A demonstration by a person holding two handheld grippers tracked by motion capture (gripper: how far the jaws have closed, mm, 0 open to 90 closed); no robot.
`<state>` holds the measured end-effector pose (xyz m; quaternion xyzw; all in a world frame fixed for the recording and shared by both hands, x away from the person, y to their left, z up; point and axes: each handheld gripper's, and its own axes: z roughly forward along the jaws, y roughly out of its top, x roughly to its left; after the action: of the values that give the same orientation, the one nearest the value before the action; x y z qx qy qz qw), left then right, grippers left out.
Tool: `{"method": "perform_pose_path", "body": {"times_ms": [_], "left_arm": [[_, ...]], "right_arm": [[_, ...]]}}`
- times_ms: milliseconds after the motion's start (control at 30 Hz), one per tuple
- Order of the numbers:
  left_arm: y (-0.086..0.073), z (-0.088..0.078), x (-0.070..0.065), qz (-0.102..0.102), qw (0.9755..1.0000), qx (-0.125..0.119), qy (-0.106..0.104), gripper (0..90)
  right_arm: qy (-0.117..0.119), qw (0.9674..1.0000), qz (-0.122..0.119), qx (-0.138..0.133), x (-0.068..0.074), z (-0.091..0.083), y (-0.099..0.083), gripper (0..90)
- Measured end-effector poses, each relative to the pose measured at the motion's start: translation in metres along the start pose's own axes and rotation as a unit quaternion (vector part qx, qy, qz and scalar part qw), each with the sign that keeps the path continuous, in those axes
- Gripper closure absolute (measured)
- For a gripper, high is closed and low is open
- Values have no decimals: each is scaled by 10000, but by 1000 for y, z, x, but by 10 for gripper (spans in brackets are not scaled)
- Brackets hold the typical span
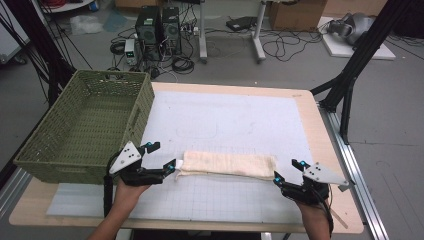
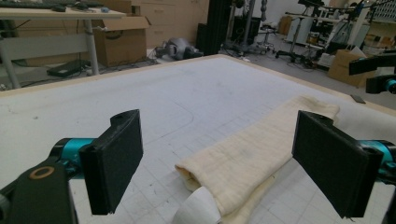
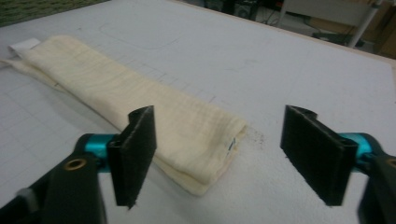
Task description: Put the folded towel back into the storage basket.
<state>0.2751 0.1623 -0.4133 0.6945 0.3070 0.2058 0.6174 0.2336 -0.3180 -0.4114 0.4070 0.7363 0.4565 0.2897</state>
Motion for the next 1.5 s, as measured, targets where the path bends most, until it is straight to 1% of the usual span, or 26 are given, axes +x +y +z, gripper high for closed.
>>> {"method": "perform_pose_path", "body": {"times_ms": [33, 167, 267, 367, 500, 567, 667, 700, 833, 1067, 1167, 1200, 1300, 1367, 1500], "left_arm": [[0, 0, 0, -14, 10000, 6, -18, 167], [0, 0, 0, -13, 10000, 29, -31, 167], [0, 1, 0, -5, 10000, 58, -49, 167], [0, 1, -1, 21, 9999, 97, -82, 167], [0, 2, -1, 49, 9999, 136, -93, 167], [0, 2, -1, 42, 9998, 147, -89, 167], [0, 2, -2, 27, 9998, 148, -99, 167], [1, 3, -3, 26, 9997, 193, -117, 167], [2, 4, -5, 62, 9997, 218, -135, 167], [6, 4, -8, 100, 9996, 176, -190, 167], [6, 4, -8, 91, 9996, 187, -194, 167], [6, 5, -8, 60, 9996, 208, -196, 167], [5, 6, -8, 71, 9995, 253, -192, 167], [4, 8, -8, 68, 9993, 295, -203, 167], [7, 15, -9, -66, 9990, 388, -203, 167]], "right_arm": [[-25, 10000, -35, -23, 0, 1, 0, 212], [-35, 10000, -53, 15, 0, 3, 0, 213], [-17, 10000, -13, 8, -1, 2, -1, 211], [-31, 9999, 120, 80, -1, 3, -1, 202], [-33, 9999, 129, 50, -3, 3, -1, 203], [-81, 9999, 115, 2, -3, 2, -1, 195], [-103, 9999, 125, 9, -4, 2, -1, 191], [-118, 9999, 117, -6, -4, 2, -1, 191], [-112, 9998, 151, -17, -5, 2, -2, 191], [-102, 9999, 122, 48, -5, 3, -2, 195], [-106, 9999, 132, 27, -5, 3, -2, 195], [-109, 9999, 121, 30, -5, 4, -2, 195], [-113, 9999, 94, 33, -5, 4, -2, 195], [-110, 9998, 127, 43, -5, 4, -2, 195], [-107, 9999, 99, 48, -5, 5, -2, 194]]}}
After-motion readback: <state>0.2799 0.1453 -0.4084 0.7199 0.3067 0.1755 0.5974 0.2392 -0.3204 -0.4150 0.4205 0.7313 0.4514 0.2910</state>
